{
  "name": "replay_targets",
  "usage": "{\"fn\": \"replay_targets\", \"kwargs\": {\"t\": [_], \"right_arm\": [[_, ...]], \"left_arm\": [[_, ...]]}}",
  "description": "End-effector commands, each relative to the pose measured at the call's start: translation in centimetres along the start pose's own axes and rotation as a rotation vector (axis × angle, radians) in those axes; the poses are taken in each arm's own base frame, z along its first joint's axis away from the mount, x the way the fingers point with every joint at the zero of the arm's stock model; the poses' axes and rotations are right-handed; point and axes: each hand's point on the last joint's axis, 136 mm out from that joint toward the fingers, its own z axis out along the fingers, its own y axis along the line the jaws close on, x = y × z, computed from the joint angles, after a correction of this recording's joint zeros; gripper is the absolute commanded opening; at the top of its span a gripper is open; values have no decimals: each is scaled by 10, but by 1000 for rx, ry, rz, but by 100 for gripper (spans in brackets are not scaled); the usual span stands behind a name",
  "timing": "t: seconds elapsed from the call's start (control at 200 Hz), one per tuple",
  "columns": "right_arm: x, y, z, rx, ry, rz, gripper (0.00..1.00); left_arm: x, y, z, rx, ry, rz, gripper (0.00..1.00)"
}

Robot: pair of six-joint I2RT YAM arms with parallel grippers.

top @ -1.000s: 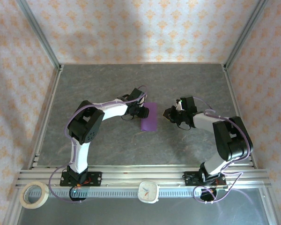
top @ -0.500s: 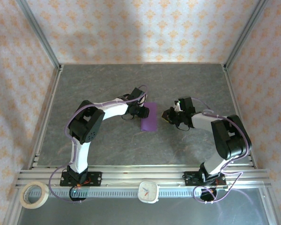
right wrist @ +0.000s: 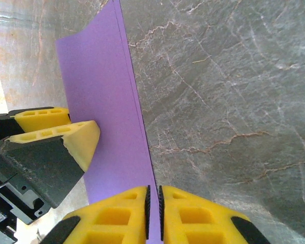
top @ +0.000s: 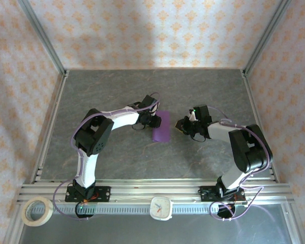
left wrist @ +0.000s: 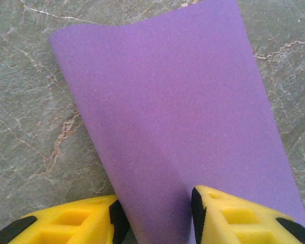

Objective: Fold a paper plane with a square sheet of paper (pick it up from the middle)

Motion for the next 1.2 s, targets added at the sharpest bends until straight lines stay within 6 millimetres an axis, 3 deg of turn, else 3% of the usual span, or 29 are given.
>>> {"fn": "replay_targets", "kwargs": {"t": [0.0,0.285,1.196], "right_arm": [[-5,8,3,-15,-9,-19,15],[-5,7,3,-13,-10,-18,16],[-3,7,2,-13,-11,-20,16]], "left_arm": [[33,36,42,-103,85,7,46],[31,37,40,-107,80,8,38],[29,40,41,-130,82,-9,51]]}}
